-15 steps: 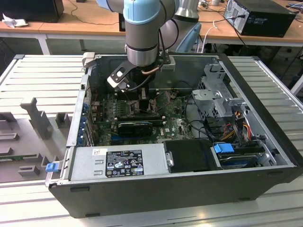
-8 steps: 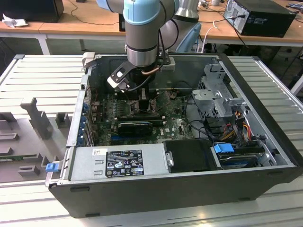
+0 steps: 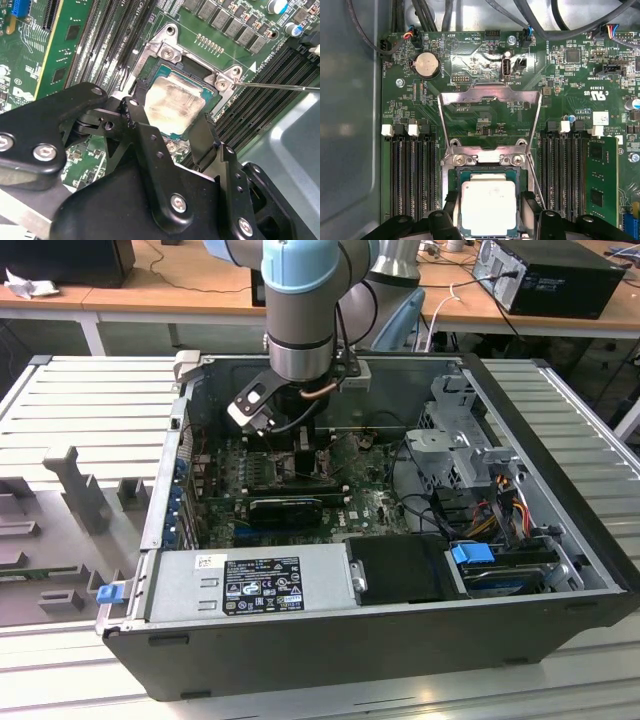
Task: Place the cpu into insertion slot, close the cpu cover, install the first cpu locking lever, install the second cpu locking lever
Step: 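Place the cpu into insertion slot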
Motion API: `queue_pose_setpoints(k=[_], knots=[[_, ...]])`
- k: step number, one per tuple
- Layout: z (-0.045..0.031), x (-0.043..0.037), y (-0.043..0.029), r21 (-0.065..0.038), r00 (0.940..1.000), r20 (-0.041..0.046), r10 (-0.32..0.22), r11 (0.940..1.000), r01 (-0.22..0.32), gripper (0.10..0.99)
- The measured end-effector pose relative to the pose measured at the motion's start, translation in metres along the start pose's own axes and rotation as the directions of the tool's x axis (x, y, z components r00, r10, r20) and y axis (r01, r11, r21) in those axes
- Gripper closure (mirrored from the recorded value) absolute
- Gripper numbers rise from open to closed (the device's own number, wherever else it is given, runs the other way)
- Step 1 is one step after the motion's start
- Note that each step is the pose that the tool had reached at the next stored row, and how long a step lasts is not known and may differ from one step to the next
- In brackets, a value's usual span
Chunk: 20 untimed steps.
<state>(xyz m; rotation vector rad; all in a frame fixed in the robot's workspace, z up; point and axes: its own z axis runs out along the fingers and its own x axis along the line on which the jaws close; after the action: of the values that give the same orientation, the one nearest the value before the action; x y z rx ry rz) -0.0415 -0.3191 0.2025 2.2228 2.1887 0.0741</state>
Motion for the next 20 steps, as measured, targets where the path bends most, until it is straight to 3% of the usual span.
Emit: queue_pose_setpoints(k=[4,10,11,12,15,16,17,18,20], knots=[[0.0000,0.0000,0.0001,0.000,1.0000,-0.0009,0.000,1.0000,0.000,0.482],[-0.0082,0.0001,0.0005,0.000,1.0000,-0.0007,0.000,1.0000,0.000,0.498],[-0.0094,0.0001,0.0005,0.000,1.0000,-0.0007,0.000,1.0000,0.000,0.565],[-0.0105,0.0002,0.0006,0.000,1.0000,-0.0007,0.000,1.0000,0.000,0.565],[-0.0132,0.0002,0.0007,0.000,1.0000,-0.0007,0.000,1.0000,0.000,0.745],[-0.0139,0.0002,0.0007,0.000,1.0000,-0.0007,0.000,1.0000,0.000,0.745],[-0.0146,0.0002,0.0008,0.000,1.0000,-0.0007,0.000,1.0000,0.000,0.867],[-0.0151,0.0002,0.0008,0.000,1.0000,-0.0008,0.000,1.0000,0.000,0.867],[-0.0191,0.0003,0.0010,0.000,1.0000,-0.0007,0.000,1.0000,0.000,0.980]])
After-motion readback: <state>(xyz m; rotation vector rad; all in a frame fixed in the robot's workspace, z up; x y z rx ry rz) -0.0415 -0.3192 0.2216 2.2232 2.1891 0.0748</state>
